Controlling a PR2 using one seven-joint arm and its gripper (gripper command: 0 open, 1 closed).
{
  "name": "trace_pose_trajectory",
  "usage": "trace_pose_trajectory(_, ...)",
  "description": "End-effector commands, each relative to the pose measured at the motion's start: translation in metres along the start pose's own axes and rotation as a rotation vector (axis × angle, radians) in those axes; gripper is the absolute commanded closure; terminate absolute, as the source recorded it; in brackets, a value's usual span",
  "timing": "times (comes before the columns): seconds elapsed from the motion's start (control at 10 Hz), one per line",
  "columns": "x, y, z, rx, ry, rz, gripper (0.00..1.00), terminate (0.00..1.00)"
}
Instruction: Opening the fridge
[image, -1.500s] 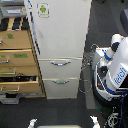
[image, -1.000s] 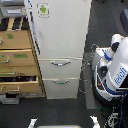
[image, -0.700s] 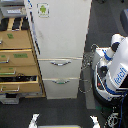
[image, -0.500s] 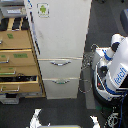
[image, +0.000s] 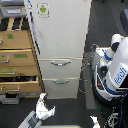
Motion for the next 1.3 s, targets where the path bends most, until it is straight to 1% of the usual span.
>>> trace_pose_trajectory(0.1, 0.098, 0.073, 0.044, 0.080, -0.067, 0.117, 0.00, 0.00)
trace_pose_trajectory(0.3, 0.122, 0.101, 0.060, 0.134, -0.053, 0.178, 0.00, 0.00)
trace_pose_trajectory(0.5, 0.146, 0.131, 0.084, 0.209, -0.040, 0.269, 0.00, 0.00)
trace_pose_trajectory(0.7, 0.163, 0.150, 0.104, 0.251, -0.027, 0.297, 0.00, 0.00)
trace_pose_trajectory(1.0, 0.177, 0.177, 0.121, 0.264, -0.007, 0.365, 0.00, 0.00)
trace_pose_trajectory(1.1, 0.179, 0.195, 0.127, 0.237, -0.001, 0.437, 0.00, 0.00)
trace_pose_trajectory(1.2, 0.183, 0.217, 0.129, 0.232, 0.011, 0.527, 0.00, 0.00)
trace_pose_trajectory(1.3, 0.185, 0.224, 0.128, 0.230, 0.020, 0.555, 0.00, 0.00)
